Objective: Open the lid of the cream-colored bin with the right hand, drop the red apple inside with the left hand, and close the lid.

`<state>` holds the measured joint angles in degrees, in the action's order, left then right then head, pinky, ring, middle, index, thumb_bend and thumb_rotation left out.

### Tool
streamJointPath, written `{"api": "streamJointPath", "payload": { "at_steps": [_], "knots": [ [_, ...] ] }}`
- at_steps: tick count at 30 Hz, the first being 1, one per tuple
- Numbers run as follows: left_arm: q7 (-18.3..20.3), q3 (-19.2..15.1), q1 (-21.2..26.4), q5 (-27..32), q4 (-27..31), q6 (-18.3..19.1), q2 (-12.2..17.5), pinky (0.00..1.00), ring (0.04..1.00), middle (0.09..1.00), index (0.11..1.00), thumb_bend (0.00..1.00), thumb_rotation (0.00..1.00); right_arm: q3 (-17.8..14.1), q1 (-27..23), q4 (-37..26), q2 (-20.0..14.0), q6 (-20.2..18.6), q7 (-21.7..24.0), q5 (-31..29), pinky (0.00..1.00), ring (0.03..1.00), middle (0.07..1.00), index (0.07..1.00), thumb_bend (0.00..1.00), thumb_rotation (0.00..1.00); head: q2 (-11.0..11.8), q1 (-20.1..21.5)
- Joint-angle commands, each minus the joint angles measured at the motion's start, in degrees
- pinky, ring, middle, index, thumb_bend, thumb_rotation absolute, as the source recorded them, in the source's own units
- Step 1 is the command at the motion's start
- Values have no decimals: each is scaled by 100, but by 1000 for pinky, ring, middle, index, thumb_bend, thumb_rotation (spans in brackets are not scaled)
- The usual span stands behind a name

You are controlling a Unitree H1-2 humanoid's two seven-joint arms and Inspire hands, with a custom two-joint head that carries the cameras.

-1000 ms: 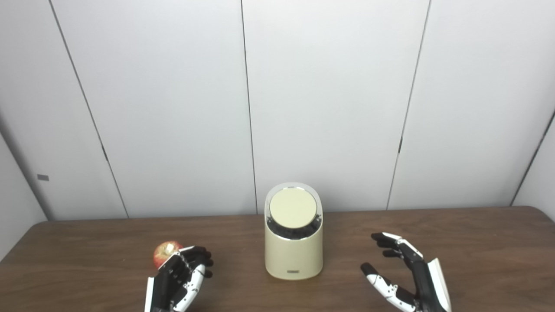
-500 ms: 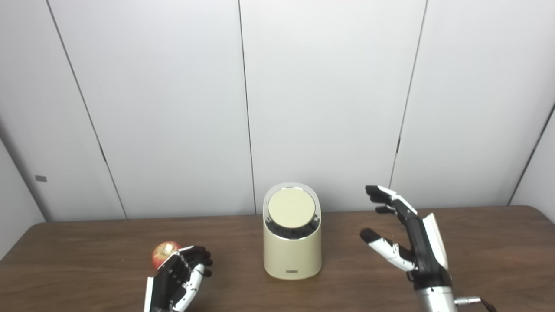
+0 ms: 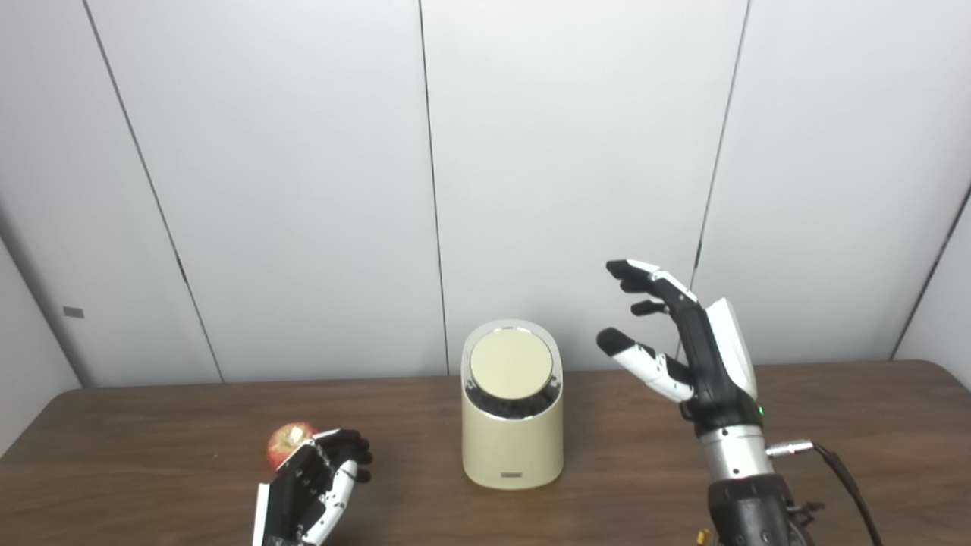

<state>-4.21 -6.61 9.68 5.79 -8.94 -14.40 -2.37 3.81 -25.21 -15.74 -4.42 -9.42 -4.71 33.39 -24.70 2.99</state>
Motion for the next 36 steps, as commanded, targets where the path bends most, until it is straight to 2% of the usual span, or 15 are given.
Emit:
{"api": "streamJointPath", "payload": {
  "at_steps": [1,3,5,10,15,20,23,24,29,33,36],
  "knots": [
    [-6,25,-38,-77,-239,-197,0,503,571,582,561,268,142,69,-320,-170,1,-148,124,145,599,724,775,778,936,676,-1,4],
    [-9,34,-38,-85,-240,-189,-9,505,574,586,564,269,142,133,-416,-152,-20,-278,226,202,621,744,793,794,950,584,10,-4],
    [-23,40,-41,-100,-225,-165,-15,507,575,587,564,268,136,206,-537,-100,-33,-420,309,329,616,748,804,805,967,550,10,-4],
    [-57,58,-35,-140,-239,-161,-62,509,571,582,562,275,149,450,-880,116,-178,-785,529,936,618,771,833,837,1000,544,10,-30],
    [-67,65,-13,-144,-286,-241,-100,493,561,578,558,259,100,683,-1122,299,-315,-1110,781,1423,674,826,876,886,1000,488,16,-44],
    [-59,81,-18,-138,-246,-218,-125,494,565,579,556,259,115,736,-1242,486,-352,-1164,901,1486,739,875,913,912,1000,410,14,-45],
    [-65,83,-15,-143,-240,-197,-130,493,563,578,554,254,103,738,-1290,606,-355,-1179,945,1458,730,880,920,917,1000,376,12,-50],
    [-77,80,-14,-150,-242,-184,-135,495,566,579,553,253,106,746,-1298,650,-369,-1181,970,1441,699,864,922,920,1000,362,17,-55],
    [-88,75,-11,-139,-248,-180,-151,492,564,576,553,256,108,804,-1276,878,-380,-1352,1023,1543,628,818,913,925,985,335,3,-68],
    [-86,91,-8,-181,-264,-221,-140,485,559,575,552,262,126,883,-1234,1031,-449,-1476,1069,1676,688,859,915,932,988,365,-16,-61],
    [-69,99,-8,-157,-253,-193,-151,490,562,578,556,261,126,925,-1179,1200,-535,-1426,970,1744,740,869,904,919,992,388,-26,-75]
  ]
}}
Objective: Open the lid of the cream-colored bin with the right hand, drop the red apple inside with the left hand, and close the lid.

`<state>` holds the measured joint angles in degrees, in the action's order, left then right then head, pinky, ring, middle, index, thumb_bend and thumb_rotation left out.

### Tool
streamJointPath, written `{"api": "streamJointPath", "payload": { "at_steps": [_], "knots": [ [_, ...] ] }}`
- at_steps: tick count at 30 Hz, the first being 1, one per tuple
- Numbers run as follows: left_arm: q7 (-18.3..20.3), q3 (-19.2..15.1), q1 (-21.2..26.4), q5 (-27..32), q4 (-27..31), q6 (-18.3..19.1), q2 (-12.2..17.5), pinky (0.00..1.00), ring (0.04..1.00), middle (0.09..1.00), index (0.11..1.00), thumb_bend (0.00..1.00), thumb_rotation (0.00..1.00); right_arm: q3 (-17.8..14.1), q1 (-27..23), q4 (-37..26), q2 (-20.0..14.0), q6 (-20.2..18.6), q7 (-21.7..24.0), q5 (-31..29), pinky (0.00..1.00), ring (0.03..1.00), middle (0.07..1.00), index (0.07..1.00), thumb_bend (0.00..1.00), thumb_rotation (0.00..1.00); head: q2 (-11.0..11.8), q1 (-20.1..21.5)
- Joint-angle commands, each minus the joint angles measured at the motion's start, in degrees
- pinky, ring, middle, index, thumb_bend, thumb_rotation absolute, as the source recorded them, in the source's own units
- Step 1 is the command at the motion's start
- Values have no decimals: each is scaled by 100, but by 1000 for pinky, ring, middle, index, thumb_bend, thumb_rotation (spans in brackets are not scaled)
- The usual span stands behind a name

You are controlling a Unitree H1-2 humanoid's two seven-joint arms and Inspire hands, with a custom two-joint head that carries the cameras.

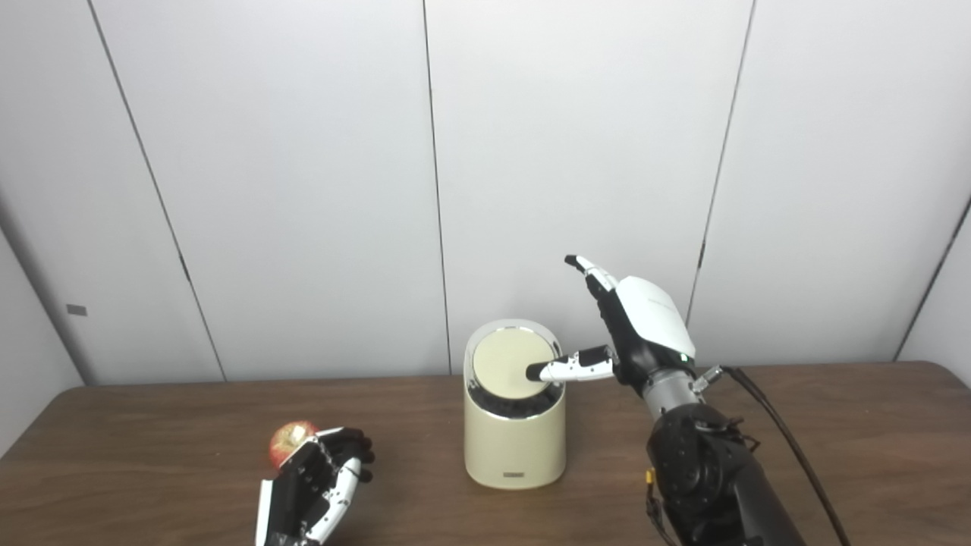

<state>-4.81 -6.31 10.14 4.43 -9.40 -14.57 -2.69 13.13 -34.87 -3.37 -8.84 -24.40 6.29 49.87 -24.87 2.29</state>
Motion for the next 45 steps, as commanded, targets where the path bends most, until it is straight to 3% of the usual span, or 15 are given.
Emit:
{"api": "streamJointPath", "payload": {
  "at_steps": [1,10,25,35,41,45],
  "knots": [
    [-7,69,-54,-13,-208,-176,-124,490,561,578,556,263,123,-1,-200,5,-111,95,-165,100,757,872,903,915,994,392,-10,-7],
    [-73,96,-54,-72,-170,-131,-217,481,556,575,553,264,93,17,-81,283,-209,248,-368,-31,861,924,916,917,987,391,-24,-24],
    [-214,156,-28,-286,-202,-145,-336,484,557,576,554,256,84,225,-215,428,-283,181,-317,143,823,905,893,899,972,544,13,-54],
    [-225,139,-7,-261,-222,-94,-364,481,556,576,551,260,88,212,-286,374,-253,152,-260,123,834,906,890,896,956,581,39,-53],
    [-209,138,-12,-251,-218,-91,-354,477,548,570,551,261,85,264,-279,330,-275,82,-204,223,812,897,873,890,962,661,35,-26],
    [-213,137,-5,-262,-224,-84,-346,485,551,571,551,264,89,261,-307,277,-273,44,-148,197,809,895,875,886,925,796,41,1]
  ]
}}
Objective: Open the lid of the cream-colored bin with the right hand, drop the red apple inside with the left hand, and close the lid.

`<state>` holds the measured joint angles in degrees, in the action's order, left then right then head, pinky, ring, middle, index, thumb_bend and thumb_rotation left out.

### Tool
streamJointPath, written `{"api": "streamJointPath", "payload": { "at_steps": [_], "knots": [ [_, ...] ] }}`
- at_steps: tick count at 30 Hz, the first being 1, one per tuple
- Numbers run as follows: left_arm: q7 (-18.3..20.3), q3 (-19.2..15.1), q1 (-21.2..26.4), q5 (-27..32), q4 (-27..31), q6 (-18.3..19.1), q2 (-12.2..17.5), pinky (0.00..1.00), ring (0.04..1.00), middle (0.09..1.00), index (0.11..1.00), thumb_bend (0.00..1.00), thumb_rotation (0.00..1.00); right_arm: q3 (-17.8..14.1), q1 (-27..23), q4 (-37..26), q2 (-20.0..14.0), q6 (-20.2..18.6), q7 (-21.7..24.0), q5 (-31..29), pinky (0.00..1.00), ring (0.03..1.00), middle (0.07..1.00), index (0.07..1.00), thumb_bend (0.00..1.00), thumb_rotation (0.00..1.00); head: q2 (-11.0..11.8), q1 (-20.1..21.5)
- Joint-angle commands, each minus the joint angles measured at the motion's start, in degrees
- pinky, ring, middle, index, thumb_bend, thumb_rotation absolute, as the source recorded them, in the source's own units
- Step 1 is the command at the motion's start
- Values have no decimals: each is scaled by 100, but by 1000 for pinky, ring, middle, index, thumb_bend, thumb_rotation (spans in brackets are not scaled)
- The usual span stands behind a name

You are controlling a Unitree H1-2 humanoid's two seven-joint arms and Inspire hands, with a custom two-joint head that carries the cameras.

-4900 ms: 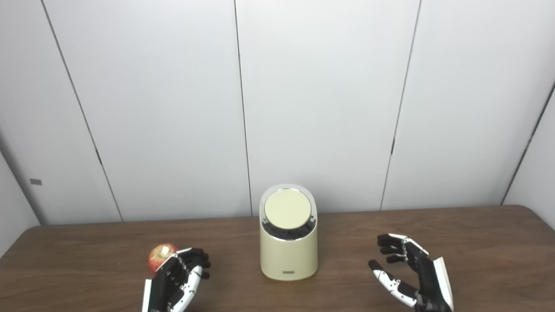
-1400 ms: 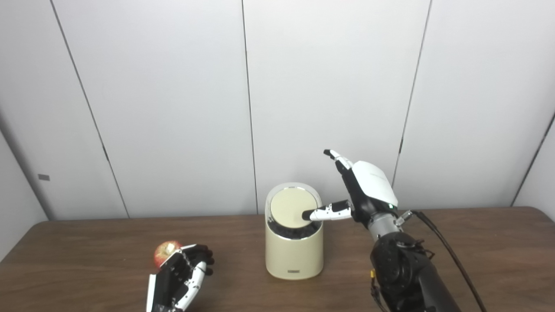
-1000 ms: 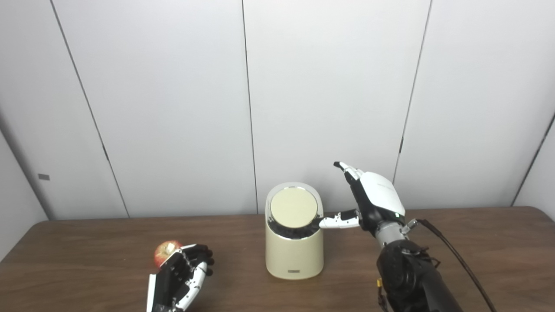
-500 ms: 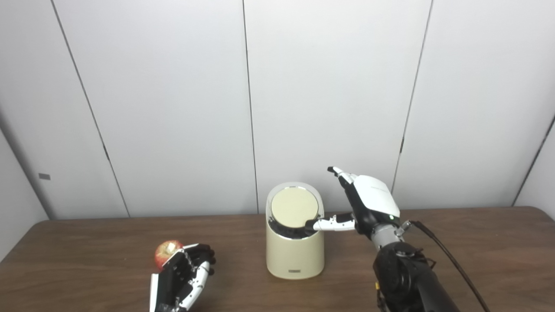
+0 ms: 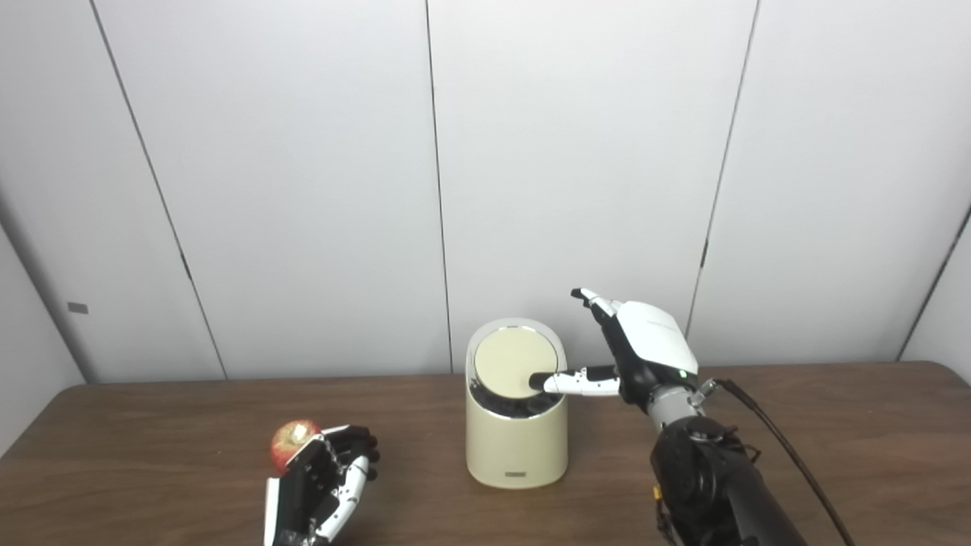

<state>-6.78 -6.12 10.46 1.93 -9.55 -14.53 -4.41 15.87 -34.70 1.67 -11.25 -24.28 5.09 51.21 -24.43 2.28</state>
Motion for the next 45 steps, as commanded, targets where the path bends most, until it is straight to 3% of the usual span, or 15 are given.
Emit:
{"api": "streamJointPath", "payload": {
  "at_steps": [1,9,20,31,38,45],
  "knots": [
    [-24,120,-33,-32,-217,-99,-172,485,551,571,552,261,88,-15,-337,-229,-32,38,-28,59,812,893,876,884,919,819,-1,4],
    [-21,138,-39,-43,-216,-80,-186,484,550,571,550,258,72,91,-444,-194,6,-75,12,279,853,879,874,878,920,836,-1,-7],
    [-21,175,-42,-54,-246,-145,-206,484,557,574,553,257,76,194,-578,-59,125,-254,277,533,861,896,900,895,905,762,-12,-37],
    [-67,227,-82,-105,-160,-86,-253,495,563,579,557,266,106,207,-632,339,222,-255,326,862,841,878,901,892,925,639,-44,-101],
    [-96,209,-85,-120,-126,-58,-276,492,562,579,557,269,107,295,-659,579,195,-227,100,921,800,855,885,871,933,592,-65,-86],
    [-96,203,-74,-128,-114,-54,-276,490,562,579,557,260,86,383,-647,679,140,-224,36,908,782,845,880,866,968,417,-63,-69]
  ]
}}
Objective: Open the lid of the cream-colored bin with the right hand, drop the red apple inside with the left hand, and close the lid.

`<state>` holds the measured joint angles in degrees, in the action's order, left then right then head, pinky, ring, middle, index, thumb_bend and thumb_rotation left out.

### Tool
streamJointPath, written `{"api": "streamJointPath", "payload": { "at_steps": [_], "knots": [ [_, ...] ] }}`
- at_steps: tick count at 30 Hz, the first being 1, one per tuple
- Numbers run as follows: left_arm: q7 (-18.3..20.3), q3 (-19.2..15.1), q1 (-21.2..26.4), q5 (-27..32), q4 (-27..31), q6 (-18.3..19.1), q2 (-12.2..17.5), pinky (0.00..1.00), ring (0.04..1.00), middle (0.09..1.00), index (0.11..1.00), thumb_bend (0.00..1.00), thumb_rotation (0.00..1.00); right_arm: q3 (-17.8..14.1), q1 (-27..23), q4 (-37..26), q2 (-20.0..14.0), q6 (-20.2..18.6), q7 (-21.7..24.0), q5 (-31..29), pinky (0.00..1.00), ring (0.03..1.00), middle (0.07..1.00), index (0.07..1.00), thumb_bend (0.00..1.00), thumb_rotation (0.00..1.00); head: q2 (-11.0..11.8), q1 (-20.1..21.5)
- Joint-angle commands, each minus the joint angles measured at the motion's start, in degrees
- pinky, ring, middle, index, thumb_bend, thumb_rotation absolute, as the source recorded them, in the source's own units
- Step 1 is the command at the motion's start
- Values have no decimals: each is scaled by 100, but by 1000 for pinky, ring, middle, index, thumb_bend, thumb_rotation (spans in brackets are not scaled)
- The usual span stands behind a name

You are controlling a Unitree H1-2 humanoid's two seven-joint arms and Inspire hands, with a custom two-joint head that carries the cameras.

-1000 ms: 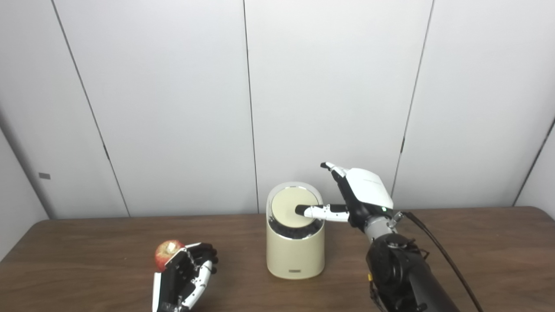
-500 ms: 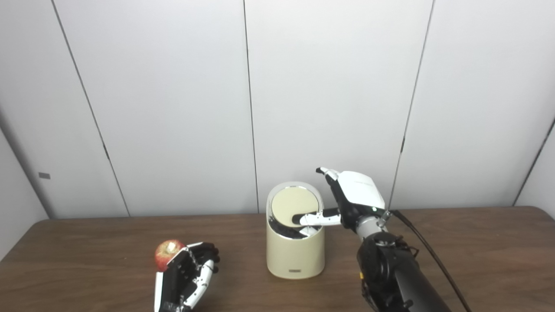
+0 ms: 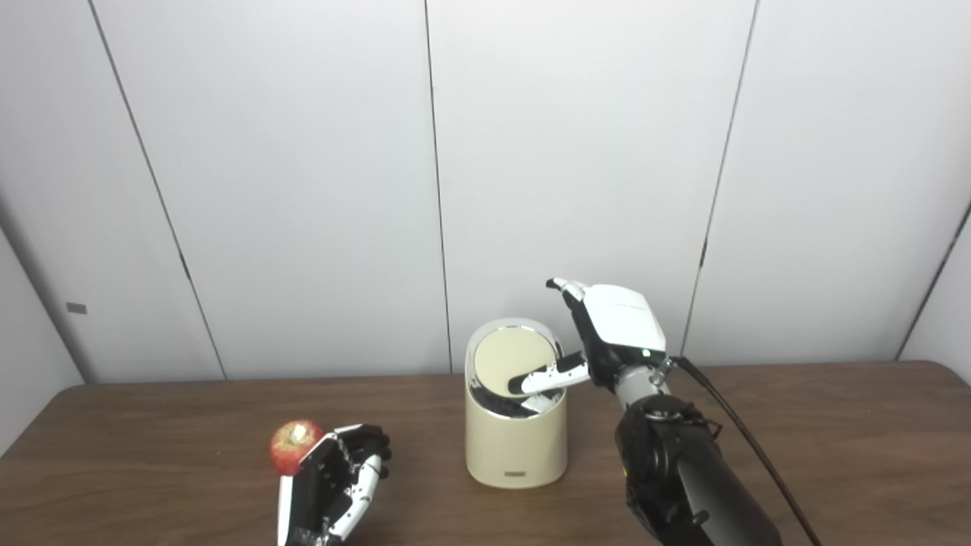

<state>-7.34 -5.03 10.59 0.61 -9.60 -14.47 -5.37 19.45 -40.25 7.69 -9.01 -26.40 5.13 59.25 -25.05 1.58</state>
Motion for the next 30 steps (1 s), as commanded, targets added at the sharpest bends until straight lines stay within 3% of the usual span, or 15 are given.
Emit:
{"api": "streamJointPath", "payload": {
  "at_steps": [1,5,8,11,15,17,30],
  "knots": [
    [-36,96,-89,3,-108,-72,-179,489,561,579,557,259,80,39,-87,76,-96,-16,49,104,783,845,880,867,969,409,-3,3],
    [-27,87,-86,25,-141,-121,-183,483,558,575,552,261,82,71,-58,18,-144,-18,99,90,783,844,880,865,963,365,-9,1],
    [-21,78,-82,45,-154,-114,-184,481,554,573,551,265,81,29,-45,-41,-140,-21,126,-8,785,845,878,864,952,408,5,7],
    [-16,76,-68,39,-190,-144,-172,477,552,572,551,262,80,8,-13,-75,-150,44,36,-103,780,843,872,860,926,538,16,15],
    [-35,72,-49,13,-222,-151,-168,475,552,572,550,262,87,27,67,-112,-198,279,-190,-193,781,845,870,859,842,924,26,16],
    [-24,76,-49,17,-223,-143,-162,479,553,573,552,262,93,2,96,-125,-205,343,-210,-266,785,846,869,859,836,972,35,25],
    [2,86,-60,-4,-195,-46,-125,483,552,576,556,260,101,43,146,-234,-290,364,-82,-414,825,882,896,880,885,1000,55,40]
  ]
}}
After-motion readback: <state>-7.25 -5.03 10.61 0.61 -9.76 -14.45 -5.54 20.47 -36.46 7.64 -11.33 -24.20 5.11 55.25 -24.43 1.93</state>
